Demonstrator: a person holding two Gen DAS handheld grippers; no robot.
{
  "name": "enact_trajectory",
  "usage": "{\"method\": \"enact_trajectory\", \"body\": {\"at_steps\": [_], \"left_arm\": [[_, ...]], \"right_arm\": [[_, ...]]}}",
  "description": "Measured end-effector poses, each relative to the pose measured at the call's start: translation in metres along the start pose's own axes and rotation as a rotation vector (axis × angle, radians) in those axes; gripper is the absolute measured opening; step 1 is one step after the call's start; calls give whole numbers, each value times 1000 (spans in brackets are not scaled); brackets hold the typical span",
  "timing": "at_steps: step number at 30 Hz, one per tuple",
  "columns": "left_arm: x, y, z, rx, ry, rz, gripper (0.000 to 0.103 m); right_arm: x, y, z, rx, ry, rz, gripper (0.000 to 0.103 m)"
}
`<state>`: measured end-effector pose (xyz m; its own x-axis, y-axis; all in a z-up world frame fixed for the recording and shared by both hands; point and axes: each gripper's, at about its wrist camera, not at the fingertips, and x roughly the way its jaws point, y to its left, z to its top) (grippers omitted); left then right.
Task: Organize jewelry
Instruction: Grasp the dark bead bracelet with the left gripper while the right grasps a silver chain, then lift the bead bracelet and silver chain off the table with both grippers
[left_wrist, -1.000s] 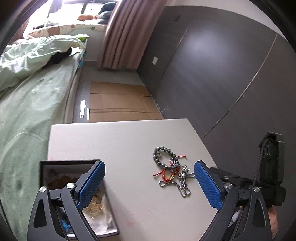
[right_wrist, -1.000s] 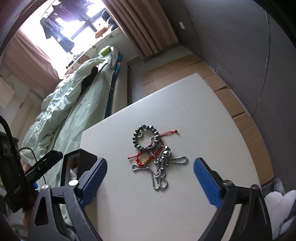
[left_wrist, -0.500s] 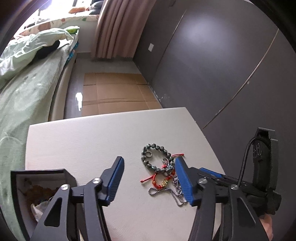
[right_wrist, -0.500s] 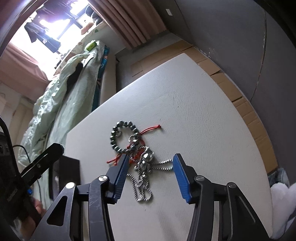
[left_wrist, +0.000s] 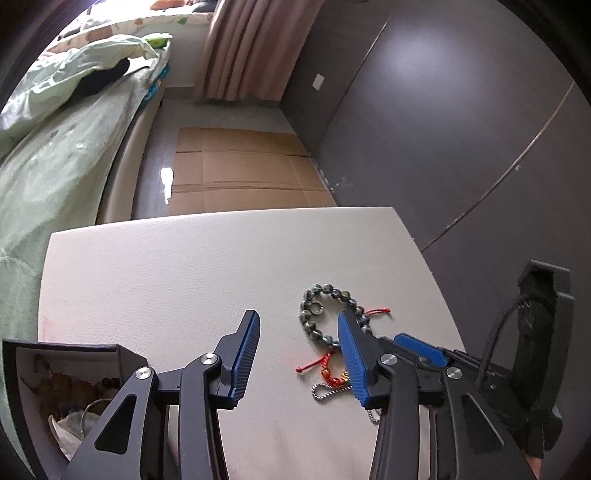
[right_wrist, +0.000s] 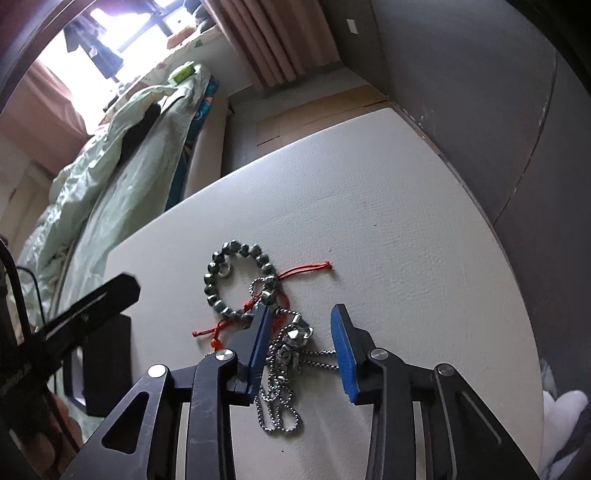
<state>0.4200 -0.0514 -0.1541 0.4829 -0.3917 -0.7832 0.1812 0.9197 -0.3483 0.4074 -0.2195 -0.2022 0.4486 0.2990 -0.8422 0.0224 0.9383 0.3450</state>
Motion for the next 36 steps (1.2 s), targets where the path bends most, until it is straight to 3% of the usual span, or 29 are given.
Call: {"method": "enact_trajectory", "body": {"at_steps": [3,5,7,17,23,30,33,36], "left_arm": [[4,3,2,-8,7,4,43],[5,3,1,-10,10,0,42],[7,1,2,-6,14,0,42],[25,-23,4,-12,38,-32,38],[37,-26,0,1,57,7,37],[57,-24,-4,45,86,88,36],[58,-26,-7,74,77,118,30],[58,-31,-10,116,73,149,11]], "right_arm": [[2,4,-2,-16,14,17,30],[2,3,-3,-31,12,-8,16],[1,-1,-4,-17,8,9,14],[-51,-24,-15,106,-118,91,14],[-78,-29,-20,122,-256,94,14],[-83,-33,-10,142,-288,148,14],[-86,-36,-9,157,-297,167,14],[-88,-37,-8,166,-304,187,14]]}}
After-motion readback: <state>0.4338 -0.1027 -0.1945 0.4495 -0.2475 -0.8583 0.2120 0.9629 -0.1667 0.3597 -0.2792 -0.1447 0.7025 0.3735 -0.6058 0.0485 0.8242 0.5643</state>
